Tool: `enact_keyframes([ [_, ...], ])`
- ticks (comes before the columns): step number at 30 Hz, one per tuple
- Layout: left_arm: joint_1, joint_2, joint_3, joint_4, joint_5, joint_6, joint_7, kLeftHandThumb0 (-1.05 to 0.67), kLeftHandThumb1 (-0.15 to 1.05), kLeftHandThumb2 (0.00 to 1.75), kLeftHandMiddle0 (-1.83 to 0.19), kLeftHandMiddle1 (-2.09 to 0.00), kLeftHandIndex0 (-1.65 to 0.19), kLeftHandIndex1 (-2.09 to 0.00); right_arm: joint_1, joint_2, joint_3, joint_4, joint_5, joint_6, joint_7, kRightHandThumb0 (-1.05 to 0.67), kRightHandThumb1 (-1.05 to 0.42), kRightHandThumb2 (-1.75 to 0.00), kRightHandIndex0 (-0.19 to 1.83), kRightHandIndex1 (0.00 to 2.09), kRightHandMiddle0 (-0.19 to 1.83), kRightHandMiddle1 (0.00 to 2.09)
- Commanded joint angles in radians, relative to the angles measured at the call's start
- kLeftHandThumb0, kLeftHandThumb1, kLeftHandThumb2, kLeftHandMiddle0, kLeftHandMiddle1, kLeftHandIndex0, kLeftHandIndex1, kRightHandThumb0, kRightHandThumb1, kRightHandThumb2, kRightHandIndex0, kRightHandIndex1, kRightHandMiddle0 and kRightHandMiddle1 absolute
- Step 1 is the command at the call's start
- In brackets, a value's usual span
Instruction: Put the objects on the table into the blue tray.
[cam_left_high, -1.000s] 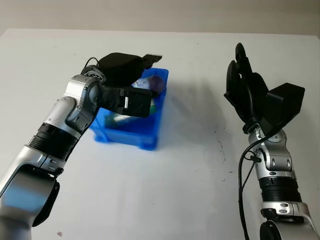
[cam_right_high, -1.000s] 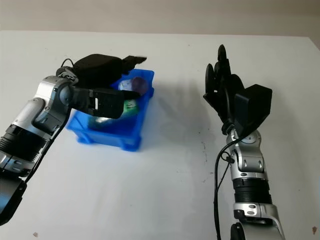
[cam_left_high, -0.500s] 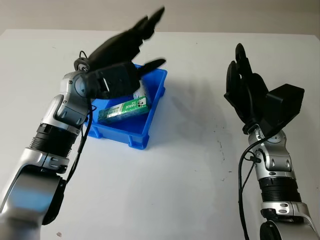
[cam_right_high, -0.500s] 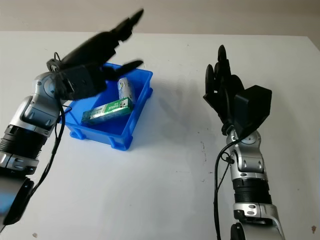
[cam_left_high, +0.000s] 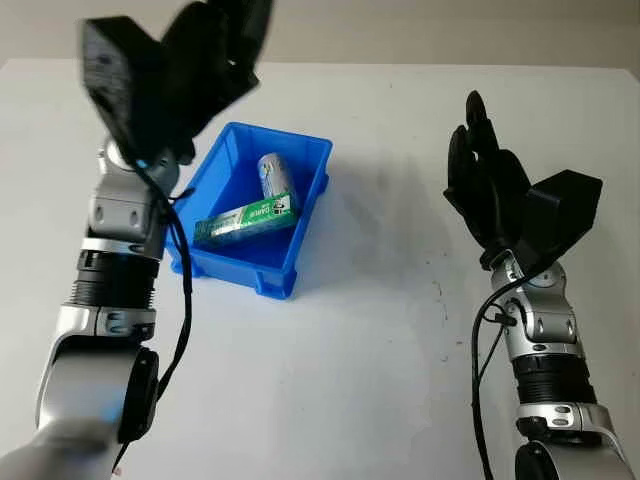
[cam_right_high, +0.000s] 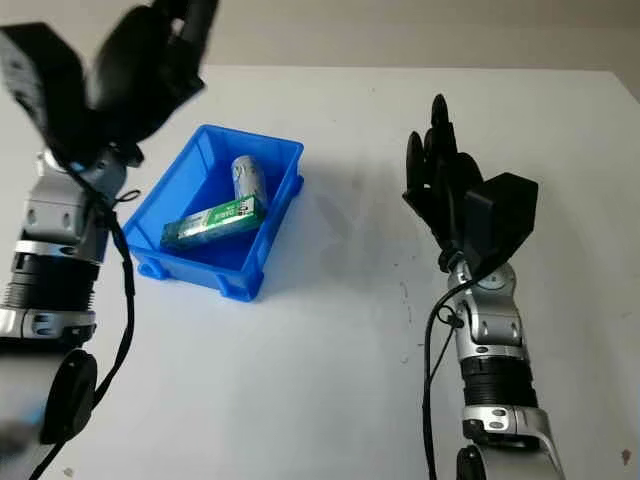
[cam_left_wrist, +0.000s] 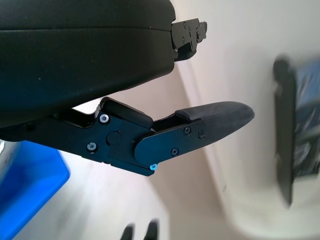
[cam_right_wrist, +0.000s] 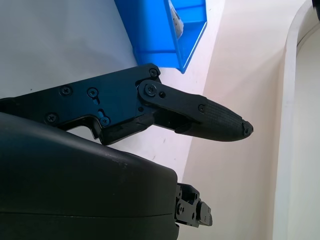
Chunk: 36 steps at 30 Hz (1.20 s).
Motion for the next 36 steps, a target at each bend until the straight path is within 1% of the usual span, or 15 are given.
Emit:
enact_keyframes([
  [1, 0.054, -0.007, 0.028, -0.024, -0.016, -0.019, 0.016, -0.83, 1.05, 0.78, 0.19, -0.01, 0.19, 0.0, -0.016, 0.008, 0.005, -0.001, 0.0, -0.013, -0.003, -0.72, -1.05, -0.74, -0.19, 0.0, -0.19, 0.0],
  [6, 0.154, 0.024, 0.058, -0.068, -0.058, -0.043, -0.032, -0.8, 1.05, 0.81, 0.19, 0.0, 0.19, 0.0, -0.027, 0.016, 0.006, 0.002, 0.002, -0.007, -0.007, -0.72, -1.05, -0.75, -0.19, 0.0, -0.19, 0.0],
  [11, 0.252, 0.062, 0.076, -0.118, -0.034, -0.028, -0.014, -0.85, 1.05, 0.82, 0.19, 0.0, 0.19, 0.0, -0.036, 0.018, 0.009, 0.014, -0.002, -0.016, -0.011, -0.72, -1.05, -0.76, -0.19, 0.0, -0.19, 0.0],
  [14, 0.309, 0.065, 0.092, -0.133, -0.039, -0.021, 0.0, -0.85, 1.05, 0.8, 0.19, 0.0, 0.19, 0.0, -0.043, 0.02, 0.01, 0.023, -0.003, -0.022, -0.017, -0.71, -1.05, -0.76, -0.19, 0.0, -0.19, 0.0],
  [18, 0.373, 0.046, 0.112, -0.122, -0.049, -0.054, 0.013, -0.82, 1.05, 0.79, 0.19, 0.0, 0.19, 0.0, -0.057, 0.021, 0.011, 0.044, -0.002, -0.038, -0.017, -0.71, -1.05, -0.76, -0.19, 0.0, -0.19, 0.0],
  [27, 0.433, 0.031, 0.116, -0.077, -0.032, -0.13, 0.069, -0.84, 1.05, 0.75, 0.19, 0.0, 0.19, 0.0, -0.073, 0.022, 0.011, 0.073, 0.0, -0.055, -0.015, -0.71, -1.05, -0.76, -0.19, 0.0, -0.19, 0.0],
  [33, 0.441, 0.016, 0.097, -0.027, -0.026, -0.165, 0.076, -0.85, 1.05, 0.77, 0.19, 0.0, 0.19, 0.0, -0.076, 0.022, 0.01, 0.082, 0.004, -0.054, -0.008, -0.7, -1.05, -0.77, -0.19, 0.0, -0.19, 0.0],
  [36, 0.441, 0.009, 0.086, -0.022, -0.029, -0.176, 0.064, -0.85, 1.05, 0.78, 0.19, 0.0, 0.19, 0.0, -0.078, 0.023, 0.009, 0.089, 0.008, -0.061, -0.003, -0.7, -1.05, -0.76, -0.19, 0.0, -0.19, 0.0],
])
